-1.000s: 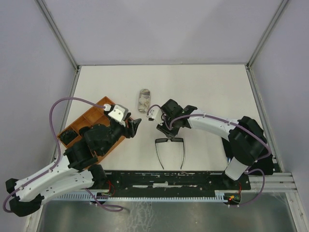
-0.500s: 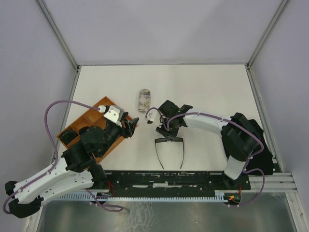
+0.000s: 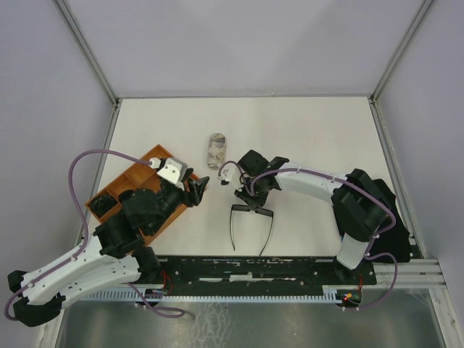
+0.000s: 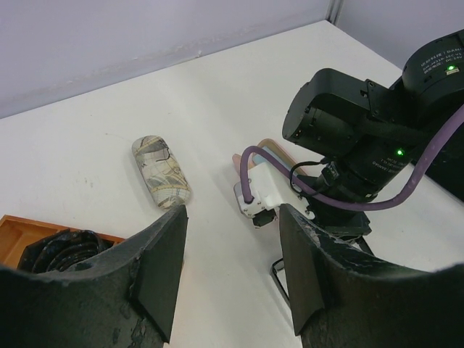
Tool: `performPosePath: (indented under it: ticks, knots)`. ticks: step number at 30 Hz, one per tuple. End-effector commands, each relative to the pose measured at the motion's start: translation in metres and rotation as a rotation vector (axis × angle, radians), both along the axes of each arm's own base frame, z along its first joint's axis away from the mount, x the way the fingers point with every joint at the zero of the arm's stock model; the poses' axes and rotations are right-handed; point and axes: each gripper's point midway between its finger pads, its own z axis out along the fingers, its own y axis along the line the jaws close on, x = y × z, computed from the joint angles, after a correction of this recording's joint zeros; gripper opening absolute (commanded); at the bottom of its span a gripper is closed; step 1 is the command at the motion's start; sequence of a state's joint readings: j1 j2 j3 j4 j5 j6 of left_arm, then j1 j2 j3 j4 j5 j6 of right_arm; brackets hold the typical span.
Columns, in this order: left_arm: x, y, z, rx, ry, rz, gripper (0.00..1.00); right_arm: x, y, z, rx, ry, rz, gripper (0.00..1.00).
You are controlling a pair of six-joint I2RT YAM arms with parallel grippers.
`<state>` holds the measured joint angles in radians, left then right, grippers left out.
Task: Organize the sunglasses
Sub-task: Pick up the sunglasses from the center of the board.
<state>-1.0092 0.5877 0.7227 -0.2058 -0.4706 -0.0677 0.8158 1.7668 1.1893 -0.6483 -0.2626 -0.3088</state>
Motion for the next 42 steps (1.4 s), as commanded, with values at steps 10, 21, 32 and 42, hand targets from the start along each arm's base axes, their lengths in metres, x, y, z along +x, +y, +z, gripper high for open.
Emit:
performPosePath:
  ticks: [10,21,32,42]
  knots:
    - [0.006,-0.001,0.012,-0.082,-0.006,0.037,0.61,0.001,-0.007,0.023,0.043,-0.011,-0.278,0.01]
    - [0.011,-0.012,0.009,-0.080,0.008,0.030,0.61,-0.016,-0.036,0.026,0.068,0.050,-0.778,0.00]
    - [0.013,-0.022,0.003,-0.064,0.025,0.013,0.61,-0.008,-0.062,0.007,0.021,-0.011,-1.030,0.03]
    - [0.013,-0.020,0.001,-0.065,0.030,0.019,0.61,-0.006,-0.059,0.016,0.032,-0.036,-0.935,0.26]
